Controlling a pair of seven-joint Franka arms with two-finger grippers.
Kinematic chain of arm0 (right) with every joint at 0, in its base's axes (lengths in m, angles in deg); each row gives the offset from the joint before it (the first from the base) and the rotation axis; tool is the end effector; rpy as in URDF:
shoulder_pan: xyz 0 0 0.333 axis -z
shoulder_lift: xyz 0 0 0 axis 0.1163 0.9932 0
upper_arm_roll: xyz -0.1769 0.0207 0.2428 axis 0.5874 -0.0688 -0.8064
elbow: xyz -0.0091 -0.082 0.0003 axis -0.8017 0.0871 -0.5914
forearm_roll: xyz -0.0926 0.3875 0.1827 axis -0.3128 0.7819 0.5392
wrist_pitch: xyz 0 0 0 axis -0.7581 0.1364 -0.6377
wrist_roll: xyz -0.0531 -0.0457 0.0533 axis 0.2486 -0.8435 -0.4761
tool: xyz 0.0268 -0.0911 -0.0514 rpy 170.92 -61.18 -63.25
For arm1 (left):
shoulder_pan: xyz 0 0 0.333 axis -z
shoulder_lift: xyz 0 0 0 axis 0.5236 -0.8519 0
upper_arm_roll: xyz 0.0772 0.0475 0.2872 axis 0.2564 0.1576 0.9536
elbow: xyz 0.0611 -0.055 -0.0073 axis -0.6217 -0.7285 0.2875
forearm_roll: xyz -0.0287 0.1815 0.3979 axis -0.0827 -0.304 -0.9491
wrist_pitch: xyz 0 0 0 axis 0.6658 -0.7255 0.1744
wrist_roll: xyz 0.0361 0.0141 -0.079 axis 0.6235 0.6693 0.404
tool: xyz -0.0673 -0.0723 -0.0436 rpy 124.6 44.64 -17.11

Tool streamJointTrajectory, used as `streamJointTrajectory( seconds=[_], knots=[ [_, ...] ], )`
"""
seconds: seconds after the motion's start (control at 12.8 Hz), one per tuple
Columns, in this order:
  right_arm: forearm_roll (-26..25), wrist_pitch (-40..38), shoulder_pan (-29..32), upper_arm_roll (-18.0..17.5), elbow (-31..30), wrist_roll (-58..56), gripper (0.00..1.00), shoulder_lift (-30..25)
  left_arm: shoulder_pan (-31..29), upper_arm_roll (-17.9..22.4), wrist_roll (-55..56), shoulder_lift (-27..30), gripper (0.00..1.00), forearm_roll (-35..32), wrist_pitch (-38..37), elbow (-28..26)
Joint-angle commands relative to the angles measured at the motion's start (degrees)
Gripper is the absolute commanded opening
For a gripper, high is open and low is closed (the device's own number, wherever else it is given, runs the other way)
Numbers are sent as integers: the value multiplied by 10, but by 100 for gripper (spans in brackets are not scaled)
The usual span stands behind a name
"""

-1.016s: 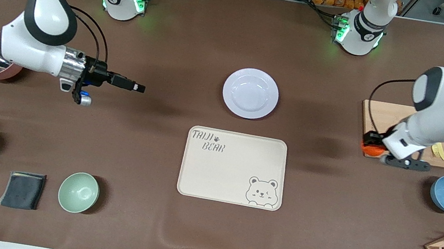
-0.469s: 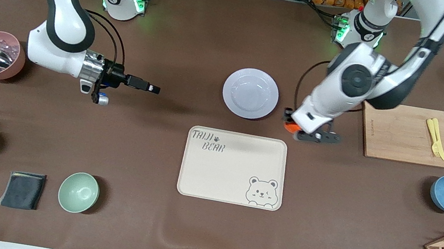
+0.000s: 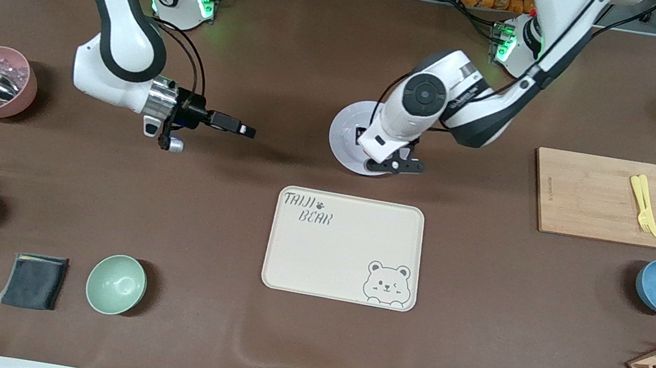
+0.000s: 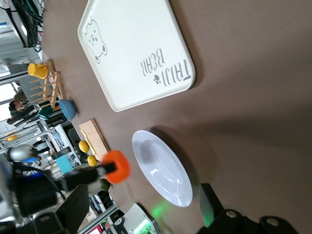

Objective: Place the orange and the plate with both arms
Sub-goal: 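Carry the orange with the left gripper onto the white plate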

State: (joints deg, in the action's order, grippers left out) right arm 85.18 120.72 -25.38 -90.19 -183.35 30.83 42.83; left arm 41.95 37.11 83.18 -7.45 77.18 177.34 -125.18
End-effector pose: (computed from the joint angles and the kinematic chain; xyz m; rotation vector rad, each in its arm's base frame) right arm 0.4839 0.2042 0.2230 -2.1281 0.4150 0.2356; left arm 0.4437 -0.4507 0.2396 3.0547 0.2140 -0.3337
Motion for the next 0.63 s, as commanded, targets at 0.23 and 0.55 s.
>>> streamJointTrajectory(
  seconds=[0.23,0.55],
  knots=[
    [64,17,-21,3,-18,-66,100,14,37,4,79,-77,11,-83,37,-2],
    [91,33,-37,3,-18,-90,100,19,40,8,88,-89,100,-90,42,-1]
  ],
)
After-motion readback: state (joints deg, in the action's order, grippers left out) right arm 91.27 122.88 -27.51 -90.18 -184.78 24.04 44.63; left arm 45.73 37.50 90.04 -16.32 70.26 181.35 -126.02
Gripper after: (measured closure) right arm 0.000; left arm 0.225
